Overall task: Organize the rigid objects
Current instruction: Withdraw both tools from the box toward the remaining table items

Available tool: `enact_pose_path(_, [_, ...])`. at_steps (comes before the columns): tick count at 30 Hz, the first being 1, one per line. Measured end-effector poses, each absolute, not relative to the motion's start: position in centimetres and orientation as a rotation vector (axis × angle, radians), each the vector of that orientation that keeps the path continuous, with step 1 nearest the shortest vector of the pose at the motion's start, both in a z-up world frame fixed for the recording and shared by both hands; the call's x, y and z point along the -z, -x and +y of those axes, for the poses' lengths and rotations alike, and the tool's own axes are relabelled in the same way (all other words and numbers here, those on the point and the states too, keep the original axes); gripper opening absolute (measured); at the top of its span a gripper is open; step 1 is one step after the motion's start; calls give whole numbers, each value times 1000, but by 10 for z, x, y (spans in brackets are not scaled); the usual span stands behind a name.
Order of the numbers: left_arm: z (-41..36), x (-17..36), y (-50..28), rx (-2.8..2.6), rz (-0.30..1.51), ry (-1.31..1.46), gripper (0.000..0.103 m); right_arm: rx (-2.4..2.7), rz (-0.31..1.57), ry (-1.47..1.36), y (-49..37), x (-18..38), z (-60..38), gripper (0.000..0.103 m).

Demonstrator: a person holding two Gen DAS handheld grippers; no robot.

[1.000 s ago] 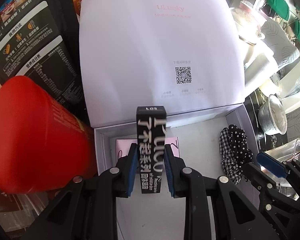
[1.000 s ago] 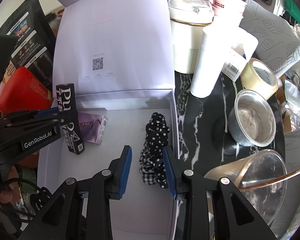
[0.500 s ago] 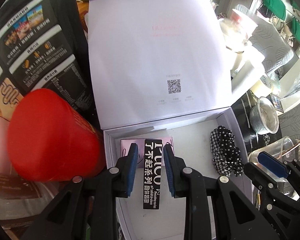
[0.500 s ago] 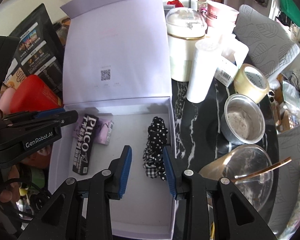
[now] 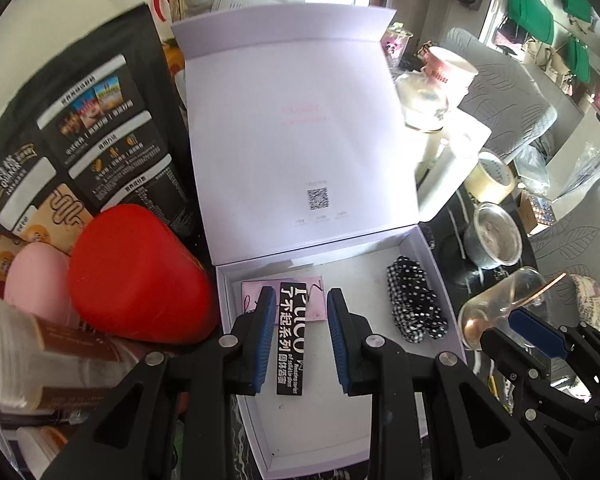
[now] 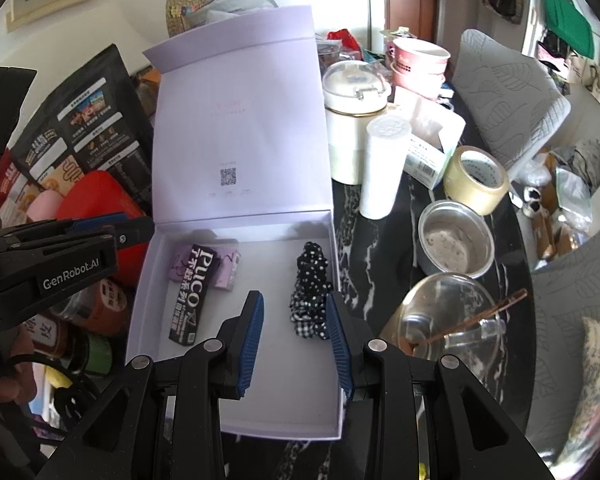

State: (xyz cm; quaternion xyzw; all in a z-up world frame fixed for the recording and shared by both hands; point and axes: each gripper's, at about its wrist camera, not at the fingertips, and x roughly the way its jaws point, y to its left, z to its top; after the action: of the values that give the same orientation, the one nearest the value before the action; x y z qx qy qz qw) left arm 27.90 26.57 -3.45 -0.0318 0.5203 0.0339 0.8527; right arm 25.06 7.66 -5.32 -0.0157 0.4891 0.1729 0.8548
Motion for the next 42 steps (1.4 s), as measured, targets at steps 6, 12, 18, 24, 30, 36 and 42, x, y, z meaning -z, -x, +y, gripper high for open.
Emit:
enact_pose_path(6, [254,18,-262,-51,1075,54,26,-350,1004,16,-234,39,65,33])
enact_pose_path(12, [242,6,-241,-32,1059,36,26,-333,987,-5,-215,28,53,33])
enact_pose_path(18, [232,-4,-221,-12,1046,20,26,-312,969,-17,-192,19,42,33])
enact_pose_path(24, [221,-12,-196,6,1027,-10,26,-293,959,-28,-165,13,32,33])
enact_pose_path(30, [210,-14,-172,39,1025,-33,26,-266,946,-42,-135,8,20,33])
enact_pose_path(36, [195,-13,-147,80,1027,-63,26,-228,944,-65,-106,9,5,33])
enact_pose_path(42, [179,-10,-125,116,1032,-87,26,-183,944,-89,-77,9,-14,33])
